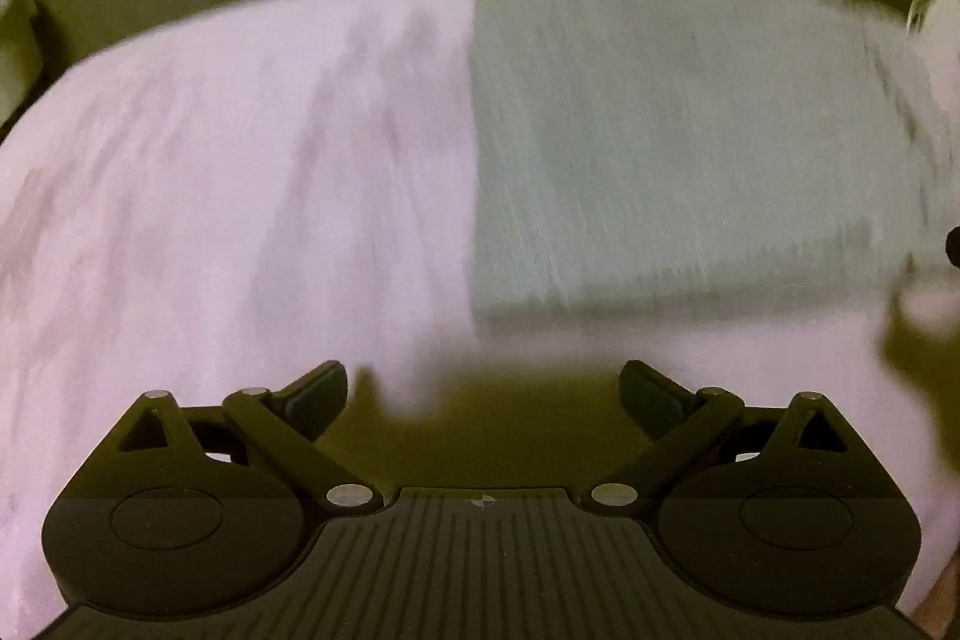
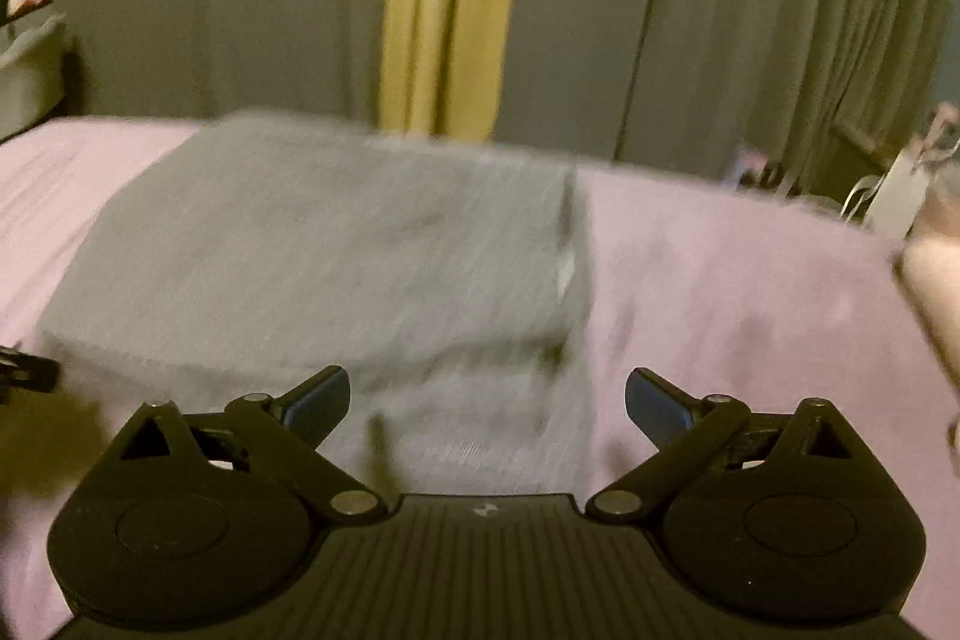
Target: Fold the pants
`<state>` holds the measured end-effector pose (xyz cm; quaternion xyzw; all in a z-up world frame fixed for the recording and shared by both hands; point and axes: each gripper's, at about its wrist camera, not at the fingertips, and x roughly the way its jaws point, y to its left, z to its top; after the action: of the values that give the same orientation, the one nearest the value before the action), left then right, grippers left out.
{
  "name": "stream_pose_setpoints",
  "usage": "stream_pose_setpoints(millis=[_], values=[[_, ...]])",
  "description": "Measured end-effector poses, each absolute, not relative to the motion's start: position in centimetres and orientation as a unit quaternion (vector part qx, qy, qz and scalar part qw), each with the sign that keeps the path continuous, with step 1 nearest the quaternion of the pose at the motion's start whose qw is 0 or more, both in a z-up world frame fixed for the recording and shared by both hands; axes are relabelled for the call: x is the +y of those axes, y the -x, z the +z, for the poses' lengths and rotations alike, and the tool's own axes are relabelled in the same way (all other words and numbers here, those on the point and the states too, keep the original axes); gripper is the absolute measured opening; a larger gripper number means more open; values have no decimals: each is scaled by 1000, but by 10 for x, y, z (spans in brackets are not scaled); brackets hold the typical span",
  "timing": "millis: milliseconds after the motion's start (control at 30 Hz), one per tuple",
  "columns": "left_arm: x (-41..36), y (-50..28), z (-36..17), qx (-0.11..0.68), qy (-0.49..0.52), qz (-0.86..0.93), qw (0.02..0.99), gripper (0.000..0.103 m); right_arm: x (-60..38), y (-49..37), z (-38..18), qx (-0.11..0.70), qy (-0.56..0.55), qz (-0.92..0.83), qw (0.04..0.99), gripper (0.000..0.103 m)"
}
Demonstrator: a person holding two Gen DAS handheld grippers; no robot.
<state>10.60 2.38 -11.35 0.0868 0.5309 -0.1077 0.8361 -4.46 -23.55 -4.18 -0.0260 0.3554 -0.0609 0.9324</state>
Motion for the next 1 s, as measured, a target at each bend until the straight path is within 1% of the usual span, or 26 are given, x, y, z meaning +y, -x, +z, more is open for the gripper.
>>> stream_pose_setpoints(millis=[133,267,467,567,633,700,1000], values=[[1,-78,-134,566,-101,-118,809,100,-222,77,-64,415,-25,-47,908,99],[-7,-66,-132,552,-103,-104,821,100,-215,85,-74,448,-41,-65,891,99],[12,-57,-130,565,-19,-78,821,100,-187,107,-80,483,-7,-90,871,99],[16,-52,-129,568,-4,-76,820,100,-180,120,-76,473,-4,-72,878,99],[15,-49,-131,568,-15,-79,819,100,-175,125,-69,467,2,-74,881,99],[10,-46,-128,565,-32,-87,820,100,-172,123,-68,486,17,-74,871,99],[-13,-30,-124,548,-91,-114,824,100,-158,128,-60,485,51,-71,870,99]])
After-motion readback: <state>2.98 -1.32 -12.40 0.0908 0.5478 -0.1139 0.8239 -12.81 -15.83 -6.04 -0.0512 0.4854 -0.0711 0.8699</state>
